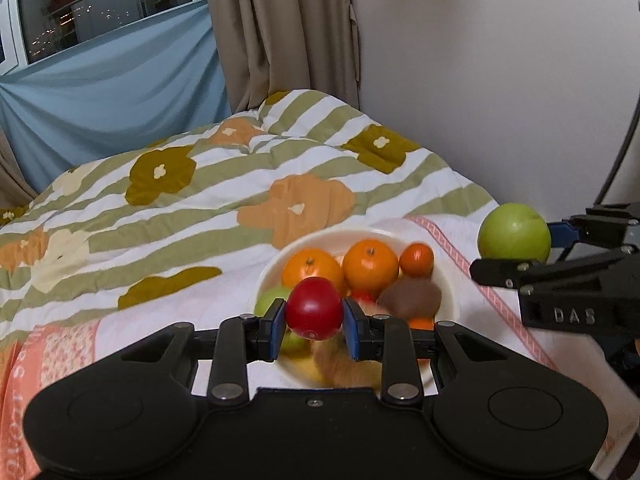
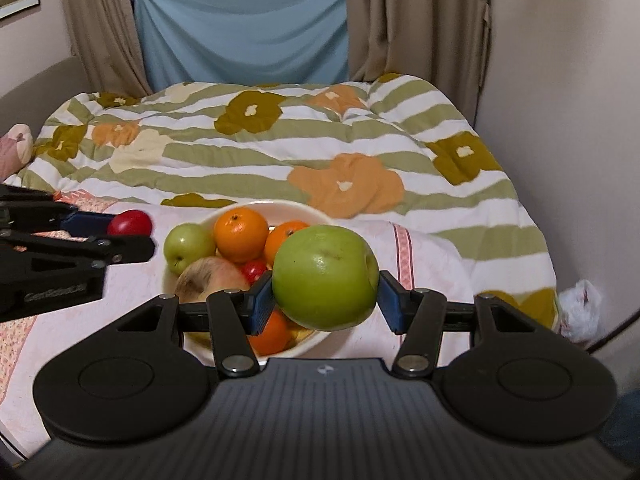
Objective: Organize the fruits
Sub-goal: 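Carry the tomato and green apple to the white bowl with both tools, then release the tomato and green apple into the bowl, opening both tools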
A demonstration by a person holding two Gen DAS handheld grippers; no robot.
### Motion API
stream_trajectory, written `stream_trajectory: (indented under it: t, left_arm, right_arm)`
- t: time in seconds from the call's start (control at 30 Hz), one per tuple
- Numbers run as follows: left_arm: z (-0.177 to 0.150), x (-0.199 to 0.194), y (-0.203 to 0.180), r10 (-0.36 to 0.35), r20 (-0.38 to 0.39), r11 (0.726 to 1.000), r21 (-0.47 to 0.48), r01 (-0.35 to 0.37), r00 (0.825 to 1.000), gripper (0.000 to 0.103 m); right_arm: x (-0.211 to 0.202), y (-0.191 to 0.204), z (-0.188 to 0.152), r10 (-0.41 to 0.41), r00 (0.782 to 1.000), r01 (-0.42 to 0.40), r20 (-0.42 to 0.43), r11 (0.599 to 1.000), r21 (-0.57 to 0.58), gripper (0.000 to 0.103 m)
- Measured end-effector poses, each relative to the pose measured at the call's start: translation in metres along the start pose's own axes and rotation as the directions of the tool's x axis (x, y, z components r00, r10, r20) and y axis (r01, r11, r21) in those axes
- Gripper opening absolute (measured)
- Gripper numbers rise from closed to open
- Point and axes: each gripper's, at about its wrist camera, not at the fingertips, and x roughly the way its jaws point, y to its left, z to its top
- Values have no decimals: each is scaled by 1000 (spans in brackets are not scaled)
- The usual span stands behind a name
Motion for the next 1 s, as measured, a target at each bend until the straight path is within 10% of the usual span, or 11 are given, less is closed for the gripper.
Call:
stream_trajectory:
  t: [0.53, 0.8, 1.0]
  left_arm:
    - [20, 71, -21, 67, -86, 998, 1, -67, 994, 35]
    - [18, 60, -12, 112, -69, 991, -62, -116, 991, 87]
    - [15, 38, 5, 115, -69, 980, -158, -124, 991, 91]
  right_arm:
    - [52, -29, 13, 118, 992, -120, -32, 990, -70, 69]
    - [66, -29, 15, 152, 987, -156, -54, 983, -92, 69]
    - [72, -18, 19, 187, 980, -194, -64, 972, -134, 69]
